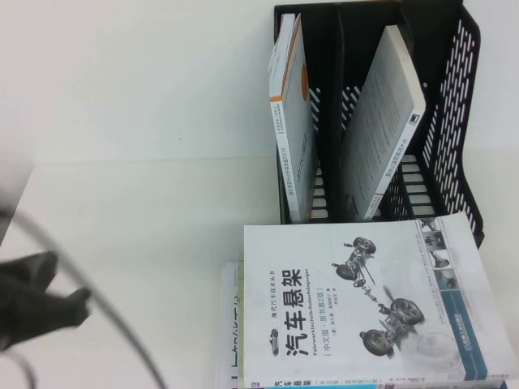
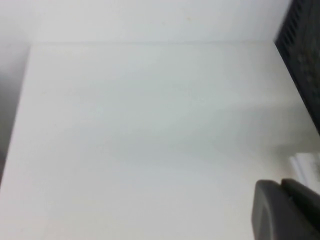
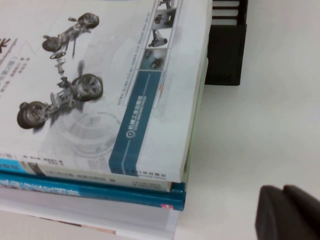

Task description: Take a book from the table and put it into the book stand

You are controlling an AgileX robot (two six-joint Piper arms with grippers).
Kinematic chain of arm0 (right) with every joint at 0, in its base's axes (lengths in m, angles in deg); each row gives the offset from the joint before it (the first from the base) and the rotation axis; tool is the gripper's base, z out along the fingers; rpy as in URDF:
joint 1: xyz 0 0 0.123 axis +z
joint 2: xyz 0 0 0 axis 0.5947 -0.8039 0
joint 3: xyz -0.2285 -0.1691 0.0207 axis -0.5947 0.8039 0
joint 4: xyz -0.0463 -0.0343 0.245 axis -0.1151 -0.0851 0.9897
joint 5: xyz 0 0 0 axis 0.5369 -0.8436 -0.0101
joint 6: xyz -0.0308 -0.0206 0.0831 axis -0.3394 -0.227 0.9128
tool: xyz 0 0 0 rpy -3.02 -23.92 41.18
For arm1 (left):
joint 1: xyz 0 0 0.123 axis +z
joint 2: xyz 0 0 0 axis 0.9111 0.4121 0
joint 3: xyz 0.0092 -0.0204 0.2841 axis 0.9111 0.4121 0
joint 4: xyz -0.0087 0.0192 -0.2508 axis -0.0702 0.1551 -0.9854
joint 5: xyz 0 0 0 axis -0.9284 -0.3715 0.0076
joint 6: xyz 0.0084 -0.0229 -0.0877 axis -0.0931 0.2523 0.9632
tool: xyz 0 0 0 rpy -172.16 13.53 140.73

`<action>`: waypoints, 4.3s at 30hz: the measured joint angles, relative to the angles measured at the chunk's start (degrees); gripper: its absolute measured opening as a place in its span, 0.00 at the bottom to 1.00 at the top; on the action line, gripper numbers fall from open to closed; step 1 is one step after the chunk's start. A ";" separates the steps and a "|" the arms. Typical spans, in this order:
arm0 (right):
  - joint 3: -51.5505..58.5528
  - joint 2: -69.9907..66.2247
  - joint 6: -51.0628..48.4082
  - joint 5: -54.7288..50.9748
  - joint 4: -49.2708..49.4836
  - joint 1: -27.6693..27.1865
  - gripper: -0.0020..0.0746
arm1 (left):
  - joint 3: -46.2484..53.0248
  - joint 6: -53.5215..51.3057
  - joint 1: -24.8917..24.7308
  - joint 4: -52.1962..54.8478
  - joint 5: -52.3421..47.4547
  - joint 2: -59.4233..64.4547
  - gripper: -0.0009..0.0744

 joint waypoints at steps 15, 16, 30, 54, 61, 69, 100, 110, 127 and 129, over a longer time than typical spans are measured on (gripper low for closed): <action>0.00 0.00 0.00 0.00 0.00 0.00 0.03 | 32.74 11.73 30.30 9.29 29.46 -33.33 0.01; 0.00 0.00 0.00 0.00 0.00 0.00 0.03 | 34.09 12.24 32.13 9.27 31.11 -34.85 0.01; 0.00 0.00 0.00 0.00 0.11 0.00 0.03 | 37.16 6.71 36.44 1.98 37.78 -38.06 0.01; 0.00 0.00 0.00 0.10 0.57 0.00 0.03 | 37.04 -53.21 34.68 -45.58 15.53 -46.77 0.01; 0.00 0.00 0.00 0.10 0.57 0.00 0.03 | 37.04 -56.08 34.68 -45.69 15.45 -46.87 0.01; 0.00 0.00 0.00 0.10 0.57 0.00 0.03 | 37.04 -56.08 34.68 -45.69 15.45 -46.87 0.01; 0.00 0.00 0.00 0.10 0.57 0.00 0.03 | 37.04 -57.75 34.89 -45.50 15.29 -46.87 0.01; 0.00 0.00 0.00 0.10 0.57 0.00 0.03 | 36.95 -57.84 34.89 -45.50 15.05 -46.87 0.01; 2.14 5.06 0.00 3.37 -2.52 -5.83 0.03 | 36.95 -57.84 34.89 -45.50 14.95 -46.87 0.01; 4.59 7.33 0.00 6.93 -2.61 -9.08 0.03 | 36.95 -57.84 34.89 -45.50 14.95 -46.87 0.01</action>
